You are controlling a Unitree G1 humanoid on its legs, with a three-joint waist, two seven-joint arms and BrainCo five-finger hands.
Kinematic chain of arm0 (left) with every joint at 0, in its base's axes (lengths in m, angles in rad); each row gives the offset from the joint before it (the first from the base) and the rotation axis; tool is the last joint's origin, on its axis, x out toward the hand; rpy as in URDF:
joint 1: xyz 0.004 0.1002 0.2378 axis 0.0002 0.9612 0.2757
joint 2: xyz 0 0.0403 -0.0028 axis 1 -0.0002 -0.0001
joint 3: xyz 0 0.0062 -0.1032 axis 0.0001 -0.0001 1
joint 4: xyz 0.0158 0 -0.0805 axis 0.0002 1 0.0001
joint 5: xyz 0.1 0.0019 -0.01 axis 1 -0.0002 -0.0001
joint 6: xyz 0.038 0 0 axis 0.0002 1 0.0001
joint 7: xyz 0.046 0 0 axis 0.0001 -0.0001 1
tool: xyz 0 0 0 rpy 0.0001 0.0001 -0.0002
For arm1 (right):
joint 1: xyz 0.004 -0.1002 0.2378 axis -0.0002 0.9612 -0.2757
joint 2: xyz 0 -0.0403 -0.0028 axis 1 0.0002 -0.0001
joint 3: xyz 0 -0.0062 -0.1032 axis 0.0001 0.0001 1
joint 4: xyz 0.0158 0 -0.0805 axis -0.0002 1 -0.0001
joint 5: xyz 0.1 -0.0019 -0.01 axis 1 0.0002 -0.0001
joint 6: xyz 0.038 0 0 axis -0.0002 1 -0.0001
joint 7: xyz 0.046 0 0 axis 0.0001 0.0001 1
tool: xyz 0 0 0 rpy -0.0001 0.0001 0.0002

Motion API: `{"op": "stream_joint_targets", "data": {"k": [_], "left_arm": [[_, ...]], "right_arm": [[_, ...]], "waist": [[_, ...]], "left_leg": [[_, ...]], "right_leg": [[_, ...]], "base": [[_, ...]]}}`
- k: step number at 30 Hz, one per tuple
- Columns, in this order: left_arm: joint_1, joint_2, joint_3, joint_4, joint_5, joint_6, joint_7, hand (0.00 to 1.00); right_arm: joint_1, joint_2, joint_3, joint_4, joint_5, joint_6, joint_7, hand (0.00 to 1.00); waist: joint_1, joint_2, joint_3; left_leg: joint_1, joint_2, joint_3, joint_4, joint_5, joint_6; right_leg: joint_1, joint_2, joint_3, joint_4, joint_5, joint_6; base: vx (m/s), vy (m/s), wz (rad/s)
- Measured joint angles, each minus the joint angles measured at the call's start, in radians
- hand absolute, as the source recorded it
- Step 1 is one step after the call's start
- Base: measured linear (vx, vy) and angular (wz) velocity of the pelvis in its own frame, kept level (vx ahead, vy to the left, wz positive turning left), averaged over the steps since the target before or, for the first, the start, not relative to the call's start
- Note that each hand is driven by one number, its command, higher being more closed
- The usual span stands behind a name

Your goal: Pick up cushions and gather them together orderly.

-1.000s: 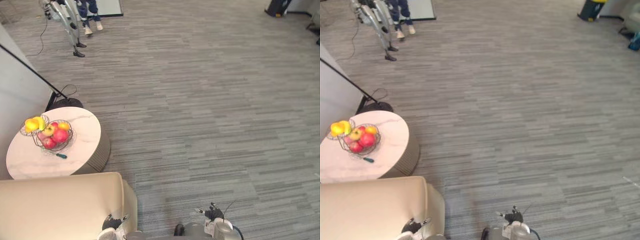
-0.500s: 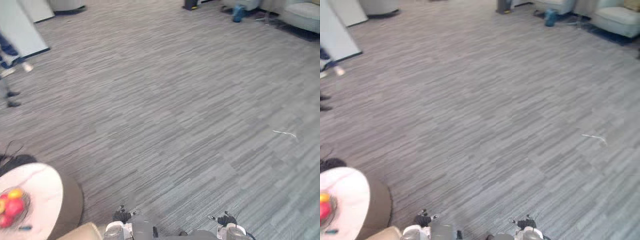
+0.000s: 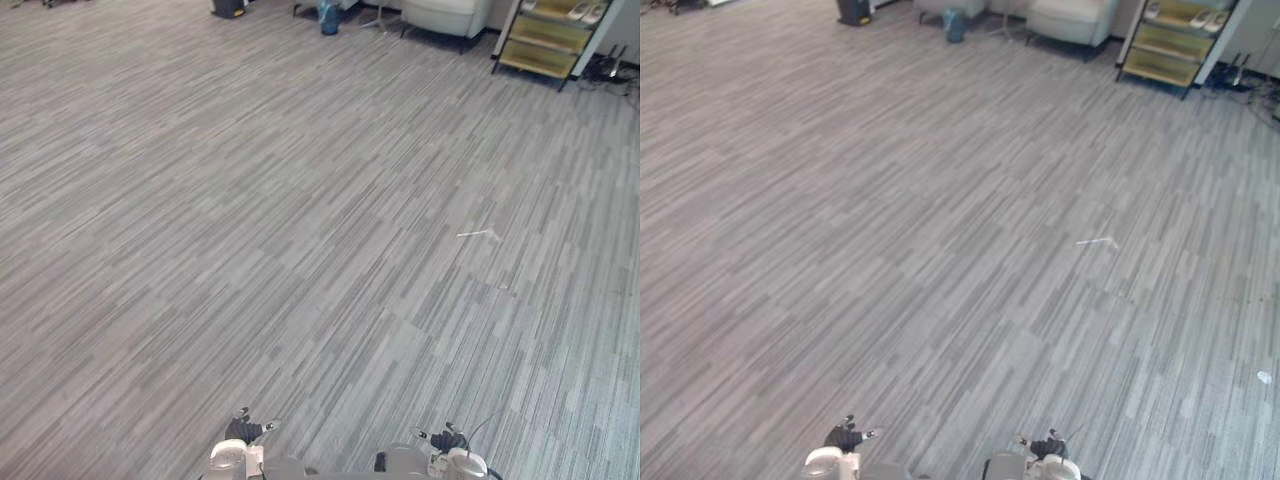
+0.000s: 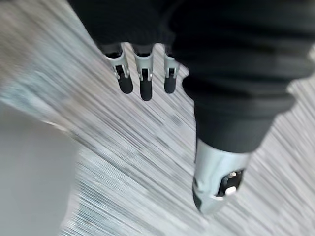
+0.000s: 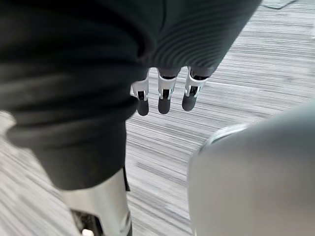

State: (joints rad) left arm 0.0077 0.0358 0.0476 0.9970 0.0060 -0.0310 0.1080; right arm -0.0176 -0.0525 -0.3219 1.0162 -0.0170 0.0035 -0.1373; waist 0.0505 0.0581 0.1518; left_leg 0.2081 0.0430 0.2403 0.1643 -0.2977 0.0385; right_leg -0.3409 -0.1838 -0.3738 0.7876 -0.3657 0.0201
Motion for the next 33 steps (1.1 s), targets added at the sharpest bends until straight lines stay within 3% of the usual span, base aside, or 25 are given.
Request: {"op": "stream_joint_targets", "data": {"k": [1,3,4,5,6,7,8,9,10,11,13,15,17,19,20,21,22,23,24,26,27,28,29,31,33], "left_arm": [[-0.004,0.002,-0.007,0.001,0.0,0.0,0.002,0.0],[-0.009,0.02,-0.027,0.017,0.0,0.0,0.003,0.0],[0.001,0.033,-0.033,0.021,0.001,0.0,0.002,0.0],[-0.009,0.011,-0.026,0.042,0.001,0.001,0.002,0.0],[-0.01,0.007,-0.025,0.042,0.002,0.0,0.0,0.0],[-0.019,-0.007,-0.022,0.042,0.004,-0.002,0.001,0.0],[-0.027,-0.017,-0.004,0.042,0.007,-0.002,0.0,0.0],[-0.027,-0.021,0.004,0.041,0.007,-0.003,0.0,0.0],[-0.026,-0.021,0.02,0.036,0.007,-0.003,-0.004,0.0],[-0.024,-0.021,0.037,0.032,0.008,-0.005,-0.005,0.0],[-0.011,-0.017,0.049,-0.004,0.009,-0.01,-0.005,0.0],[-0.007,-0.018,0.05,-0.027,0.009,-0.012,-0.005,0.0],[-0.003,-0.018,0.052,-0.03,0.006,-0.014,-0.004,0.0],[0.008,-0.024,0.049,-0.032,0.005,-0.02,-0.004,0.0],[0.016,-0.026,0.048,-0.033,0.002,-0.026,-0.004,0.0],[0.016,-0.019,0.049,-0.031,0.002,-0.027,-0.005,0.0],[0.012,-0.003,0.049,-0.032,0.005,-0.027,-0.005,0.0],[0.008,-0.003,0.052,-0.031,0.01,-0.026,-0.006,0.0],[0.003,0.003,0.049,-0.023,0.009,-0.025,-0.005,0.0],[0.001,0.011,0.039,-0.009,0.01,-0.021,-0.006,0.0],[-0.001,0.02,0.024,0.006,0.01,-0.01,-0.007,0.0],[0.0,0.025,0.002,0.016,0.009,-0.005,-0.006,0.0],[0.002,0.029,-0.017,0.016,0.01,-0.005,-0.006,0.0],[0.001,0.035,-0.029,0.017,0.01,-0.005,-0.005,0.0],[-0.004,0.035,-0.029,0.017,0.01,-0.004,-0.003,0.0]], "right_arm": [[-0.011,-0.005,0.0,0.0,0.009,-0.001,0.0,0.0],[-0.021,-0.006,0.001,0.003,0.019,-0.004,0.0,0.0],[-0.014,-0.003,0.0,0.02,0.023,-0.006,0.001,0.0],[-0.025,-0.032,-0.027,0.021,0.036,-0.01,0.001,0.0],[-0.026,-0.035,-0.029,0.021,0.036,-0.009,0.0,0.0],[-0.027,-0.043,-0.036,0.023,0.038,-0.011,0.0,0.0],[-0.025,-0.039,-0.044,0.028,0.039,-0.009,0.0,0.0],[-0.023,-0.034,-0.044,0.029,0.039,-0.006,0.0,0.0],[-0.017,-0.025,-0.048,0.028,0.06,-0.005,-0.004,0.0],[-0.006,-0.007,-0.047,0.03,0.065,-0.004,-0.005,0.0],[-0.007,0.01,-0.048,0.026,0.079,-0.005,-0.011,0.0],[-0.026,0.01,-0.05,0.035,0.088,-0.005,-0.016,0.0],[-0.066,0.008,-0.058,0.062,0.092,-0.005,-0.02,0.0],[-0.051,-0.011,-0.056,0.072,0.094,-0.004,-0.021,0.0],[-0.04,-0.012,-0.046,0.075,0.094,-0.003,-0.021,0.0],[-0.036,-0.005,-0.039,0.075,0.094,-0.002,-0.02,0.0],[-0.034,0.002,-0.036,0.075,0.093,0.0,-0.019,0.0],[-0.022,0.0,-0.037,0.078,0.092,0.001,-0.019,0.0],[-0.022,-0.005,-0.037,0.082,0.073,0.002,-0.018,0.0],[-0.023,-0.006,-0.037,0.098,0.055,0.002,-0.017,0.0],[-0.025,-0.006,-0.037,0.102,0.055,0.002,-0.012,0.0],[-0.023,-0.007,-0.037,0.103,0.055,0.004,-0.007,0.0],[-0.022,-0.012,-0.029,0.099,0.055,0.003,-0.001,0.0],[-0.032,-0.017,-0.026,0.097,0.053,0.0,0.007,0.0],[-0.036,-0.026,-0.027,0.093,0.056,-0.001,0.011,0.0]], "waist": [[-0.005,0.006,0.004],[-0.009,-0.004,0.009],[-0.013,-0.038,0.009],[-0.018,0.012,0.005],[-0.02,0.018,0.002],[-0.025,0.036,0.012],[-0.025,0.042,0.018],[-0.026,0.047,0.022],[-0.028,0.05,0.04],[-0.024,0.033,0.058],[-0.008,0.009,0.062],[0.014,0.009,0.06],[0.021,0.015,0.063],[0.025,0.025,0.058],[0.037,0.022,0.05],[0.041,0.004,0.039],[0.035,-0.018,0.022],[0.037,-0.038,0.014],[0.042,-0.038,0.012],[0.035,-0.04,0.013],[0.034,-0.04,0.017],[0.034,-0.036,0.021],[0.028,-0.021,0.025],[0.014,-0.004,0.024],[0.005,0.011,0.032]], "left_leg": [[0.013,0.013,0.006,-0.009,0.001,-0.001],[0.043,0.02,0.012,-0.013,0.005,-0.027],[0.083,-0.001,-0.007,-0.007,-0.001,-0.052],[0.104,0.04,-0.028,0.022,-0.007,-0.077],[0.088,0.047,-0.035,0.056,0.004,-0.098],[0.044,0.063,-0.052,0.177,0.055,-0.144],[-0.019,0.077,-0.067,0.34,0.141,-0.156],[-0.048,0.083,-0.081,0.416,0.174,-0.158],[-0.128,0.113,-0.108,0.669,0.154,-0.149],[-0.183,0.127,-0.09,0.811,0.119,-0.127],[-0.301,0.132,-0.05,0.866,0.066,-0.091],[-0.419,0.124,-0.028,0.749,0.023,-0.074],[-0.492,0.072,-0.052,0.451,0.03,-0.07],[-0.487,0.029,-0.092,0.099,0.169,-0.124],[-0.481,0.022,-0.088,0.101,0.265,-0.119],[-0.49,-0.002,-0.093,0.125,0.269,-0.079],[-0.511,-0.031,-0.098,0.17,0.215,-0.059],[-0.522,-0.05,-0.092,0.216,0.163,-0.028],[-0.493,-0.055,-0.083,0.236,0.134,-0.017],[-0.427,-0.063,-0.085,0.214,0.107,-0.007],[-0.332,-0.074,-0.09,0.167,0.094,-0.004],[-0.249,-0.074,-0.09,0.121,0.094,-0.004],[-0.151,-0.063,-0.088,0.062,0.094,-0.004],[-0.067,-0.04,-0.08,0.019,0.094,-0.004],[-0.025,-0.015,-0.076,-0.006,0.094,-0.005]], "right_leg": [[-0.032,0.01,-0.038,-0.065,0.027,-0.018],[-0.071,0.048,-0.073,-0.277,0.16,-0.052],[-0.07,0.071,-0.049,-0.412,0.358,-0.14],[-0.072,0.102,-0.057,-0.351,0.321,-0.168],[-0.068,0.109,-0.057,-0.349,0.29,-0.168],[-0.041,0.133,-0.046,-0.358,0.262,-0.166],[0.001,0.154,-0.024,-0.391,0.241,-0.163],[0.029,0.164,-0.019,-0.41,0.236,-0.16],[0.139,0.194,-0.001,-0.475,0.226,-0.158],[0.237,0.205,0.019,-0.521,0.213,-0.155],[0.335,0.205,0.067,-0.584,0.194,-0.143],[0.382,0.204,0.125,-0.629,0.192,-0.13],[0.435,0.178,0.187,-0.658,0.171,-0.095],[0.504,0.151,0.226,-0.701,0.124,-0.057],[0.538,0.14,0.251,-0.723,0.106,-0.036],[0.547,0.12,0.257,-0.73,0.089,-0.024],[0.547,0.089,0.256,-0.715,0.072,-0.022],[0.52,0.063,0.264,-0.627,0.06,0.002],[0.464,0.053,0.297,-0.458,0.063,0.012],[0.382,0.03,0.311,-0.214,0.099,0.122],[0.321,0.014,0.296,-0.02,0.085,0.145],[0.298,0.002,0.261,0.037,0.055,0.114],[0.276,-0.01,0.173,0.031,0.023,0.054],[0.197,-0.005,0.066,-0.057,0.003,0.009],[0.095,0.027,0.036,-0.186,0.032,-0.005]], "base": [[0.57,-0.129,-0.5],[0.47,-0.133,-0.4],[0.63,-0.194,-0.48],[0.75,-0.224,-0.41],[0.63,-0.193,-0.41],[0.59,-0.19,-0.35],[0.59,-0.184,-0.39],[0.69,-0.128,-0.37],[0.57,-0.074,-0.33],[0.55,-0.063,-0.35],[0.44,-0.04,-0.57],[0.48,0.033,-0.91],[0.38,0.118,-0.85],[0.5,0.216,-0.64],[0.51,0.24,-0.51],[0.47,0.204,-0.27],[0.66,0.189,0.01],[0.78,0.212,0.07],[0.77,0.207,0.02],[0.59,0.172,0.03],[0.59,0.122,-0.05],[0.68,0.076,-0.13],[0.43,0.029,-0.16],[0.52,-0.022,-0.11],[0.53,-0.087,0.03]]}}
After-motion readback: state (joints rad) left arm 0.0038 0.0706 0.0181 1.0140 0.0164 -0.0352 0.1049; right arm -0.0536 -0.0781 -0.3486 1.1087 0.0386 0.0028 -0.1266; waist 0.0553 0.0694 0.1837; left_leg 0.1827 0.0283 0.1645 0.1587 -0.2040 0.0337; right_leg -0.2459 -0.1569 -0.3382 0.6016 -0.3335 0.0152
